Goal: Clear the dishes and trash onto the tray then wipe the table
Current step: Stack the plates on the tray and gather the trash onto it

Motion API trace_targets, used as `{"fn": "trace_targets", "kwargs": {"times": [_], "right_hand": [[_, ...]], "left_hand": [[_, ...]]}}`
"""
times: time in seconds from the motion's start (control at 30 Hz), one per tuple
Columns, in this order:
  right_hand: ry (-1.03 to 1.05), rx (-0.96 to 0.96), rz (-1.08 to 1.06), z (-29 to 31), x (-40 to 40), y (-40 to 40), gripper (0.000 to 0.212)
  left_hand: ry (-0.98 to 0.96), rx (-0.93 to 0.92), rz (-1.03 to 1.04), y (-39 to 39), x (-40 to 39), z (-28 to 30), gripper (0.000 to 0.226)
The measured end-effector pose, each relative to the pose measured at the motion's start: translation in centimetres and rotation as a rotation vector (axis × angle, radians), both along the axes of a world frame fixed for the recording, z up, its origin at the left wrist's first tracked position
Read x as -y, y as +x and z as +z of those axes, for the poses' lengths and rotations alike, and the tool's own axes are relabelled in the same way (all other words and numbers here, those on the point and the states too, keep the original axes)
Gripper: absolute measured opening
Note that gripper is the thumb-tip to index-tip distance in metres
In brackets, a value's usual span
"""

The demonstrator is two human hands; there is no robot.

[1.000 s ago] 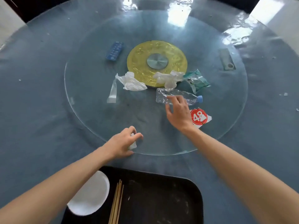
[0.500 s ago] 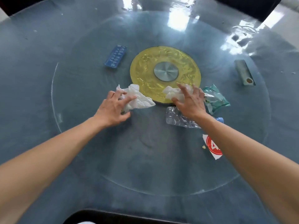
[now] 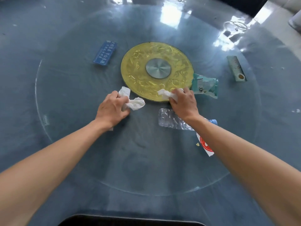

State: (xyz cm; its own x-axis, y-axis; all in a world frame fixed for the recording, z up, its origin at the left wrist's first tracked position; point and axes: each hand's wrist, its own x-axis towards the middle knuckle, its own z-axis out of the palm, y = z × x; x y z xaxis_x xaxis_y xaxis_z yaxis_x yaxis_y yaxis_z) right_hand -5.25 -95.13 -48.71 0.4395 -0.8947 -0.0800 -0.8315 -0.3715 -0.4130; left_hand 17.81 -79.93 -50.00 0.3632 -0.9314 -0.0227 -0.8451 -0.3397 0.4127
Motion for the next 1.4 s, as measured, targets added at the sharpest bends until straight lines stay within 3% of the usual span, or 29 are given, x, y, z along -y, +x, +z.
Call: {"fn": "trace_targets", "kwargs": {"times": [0.3,0.53,0.67,0.83,0.93,1.2,1.4], "right_hand": [[-0.108,0.264,-0.020,6.0,-6.5,-4.2,0.027],[-0.136,0.433,-0.026,9.9,-18.6,-9.8,0.023],[-0.038,0.487,-0.058,9.1,-26.5,-13.7,0.019],[0.136,0.401,-0.155,5.2,-36.1,-19.0,0.021],[0.203,0.322,-0.176,2.6,-40.2,-20.9,0.033],[0.128,0.085,-0.074,-0.9,-43.8,-22.8,0.063],[0.052,-0.022,-0.023,-0.9,-44.1,-22.7,0.072]], "left_hand": [[-0.142,-0.208,0.144,-2.7,-5.2,6.0,0.018],[-0.261,-0.339,0.052,-10.3,-14.5,12.5,0.029],[-0.244,-0.372,0.002,-16.1,-21.8,12.4,0.016],[-0.136,-0.391,0.001,-22.2,-29.9,8.2,0.019],[-0.045,-0.368,-0.055,-24.3,-33.4,5.3,0.023],[0.073,-0.181,-0.141,-26.2,-36.2,0.8,0.030],[0.149,-0.057,-0.269,-26.0,-36.4,0.6,0.074]]}}
